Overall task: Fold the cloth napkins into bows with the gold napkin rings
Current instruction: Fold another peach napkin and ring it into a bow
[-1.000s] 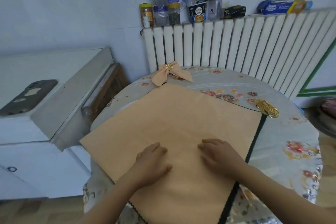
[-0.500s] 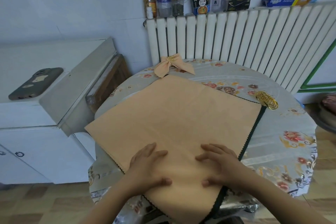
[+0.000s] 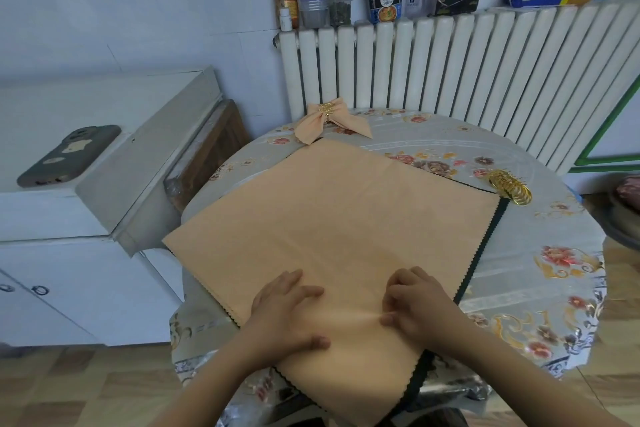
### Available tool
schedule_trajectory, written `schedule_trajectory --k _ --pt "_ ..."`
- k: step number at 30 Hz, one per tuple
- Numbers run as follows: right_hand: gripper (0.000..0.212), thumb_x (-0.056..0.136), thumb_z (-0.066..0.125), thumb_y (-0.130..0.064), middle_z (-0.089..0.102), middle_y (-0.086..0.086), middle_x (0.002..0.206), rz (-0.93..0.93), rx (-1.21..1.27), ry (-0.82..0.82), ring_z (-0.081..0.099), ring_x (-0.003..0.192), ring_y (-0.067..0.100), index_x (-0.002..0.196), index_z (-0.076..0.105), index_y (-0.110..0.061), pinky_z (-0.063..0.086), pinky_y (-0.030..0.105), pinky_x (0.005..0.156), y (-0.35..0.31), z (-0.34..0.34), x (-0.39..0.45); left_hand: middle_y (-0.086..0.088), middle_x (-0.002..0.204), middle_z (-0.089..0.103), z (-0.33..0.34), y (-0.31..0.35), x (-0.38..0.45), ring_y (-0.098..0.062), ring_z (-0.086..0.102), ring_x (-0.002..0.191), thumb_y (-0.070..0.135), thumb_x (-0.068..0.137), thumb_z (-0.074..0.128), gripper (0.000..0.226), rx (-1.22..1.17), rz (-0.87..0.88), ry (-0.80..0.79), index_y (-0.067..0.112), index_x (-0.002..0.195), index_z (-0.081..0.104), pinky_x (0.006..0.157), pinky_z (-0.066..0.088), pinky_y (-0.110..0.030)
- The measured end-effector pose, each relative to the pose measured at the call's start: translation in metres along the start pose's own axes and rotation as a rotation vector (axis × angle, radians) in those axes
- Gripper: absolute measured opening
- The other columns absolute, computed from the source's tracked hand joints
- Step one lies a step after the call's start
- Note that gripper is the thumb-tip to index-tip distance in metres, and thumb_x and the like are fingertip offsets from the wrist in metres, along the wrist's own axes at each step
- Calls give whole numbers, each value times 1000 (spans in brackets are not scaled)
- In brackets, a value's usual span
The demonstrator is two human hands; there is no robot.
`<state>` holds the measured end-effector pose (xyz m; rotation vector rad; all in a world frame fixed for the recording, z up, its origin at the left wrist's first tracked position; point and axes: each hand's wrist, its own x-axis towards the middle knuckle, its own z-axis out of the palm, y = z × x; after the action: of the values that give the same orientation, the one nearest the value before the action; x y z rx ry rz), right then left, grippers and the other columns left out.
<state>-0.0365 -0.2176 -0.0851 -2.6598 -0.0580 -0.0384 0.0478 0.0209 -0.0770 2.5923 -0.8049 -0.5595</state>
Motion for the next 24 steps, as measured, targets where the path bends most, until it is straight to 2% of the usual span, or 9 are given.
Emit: schedule_trajectory --k 6,9,10,12,14,15,17,20,24 --pt "18 91 54 -36 48 -10 114 -30 -224 -151 38 109 13 97 63 -21 33 25 90 -12 -7 6 13 155 14 0 2 -3 -9 1 144 81 44 45 82 -41 39 -17 55 121 40 117 4 -33" --pt "9 90 56 -32 49 -10 102 5 -169 -190 40 103 13 85 58 -24 35 23 87 -10 -12 10 13 153 19 -2 2 -3 -10 4 144 71 59 64 51 -84 51 -15 58 104 43 117 6 -37" --pt "14 90 58 -30 47 -13 94 31 -108 -208 41 98 12 77 53 -27 35 22 83 -9 -15 11 13 153 21 -2 1 -2 -10 6 144 68 62 67 44 -95 51 -11 58 99 45 117 8 -38" --pt "27 90 59 -27 42 -16 83 92 11 -227 44 87 11 68 43 -32 34 21 75 -7 -23 16 13 150 27 -4 2 -2 -9 12 143 75 55 62 44 -111 48 7 58 93 50 116 12 -39" --pt "25 93 55 -27 45 -14 80 144 70 -189 46 79 9 71 44 -30 34 22 68 -8 -30 20 17 141 36 -5 6 0 -5 21 137 74 56 64 47 -117 48 50 53 97 55 115 17 -38" --pt "20 94 52 -27 48 -12 79 163 90 -149 46 78 10 75 47 -27 35 23 67 -8 -32 22 19 133 40 -6 8 1 -3 27 131 66 62 69 44 -106 50 83 48 101 58 112 21 -36" --pt "13 96 50 -27 53 -7 81 196 120 -63 48 79 13 85 49 -20 37 27 69 -9 -34 26 21 113 49 -6 10 5 -3 42 117 48 74 71 30 -66 56 187 37 101 63 102 33 -30" --pt "9 94 53 -30 58 -5 85 206 103 2 53 80 15 92 50 -22 44 31 74 -10 -34 27 15 85 54 -9 8 12 -10 54 90 34 84 64 7 -16 37 342 28 83 62 76 40 -26" --pt "12 88 60 -36 57 -9 85 243 85 -64 53 83 10 95 61 -26 43 25 73 -2 -35 24 12 70 53 -15 -3 17 -8 51 74 33 89 60 22 -67 -6 379 30 68 52 64 34 -24"
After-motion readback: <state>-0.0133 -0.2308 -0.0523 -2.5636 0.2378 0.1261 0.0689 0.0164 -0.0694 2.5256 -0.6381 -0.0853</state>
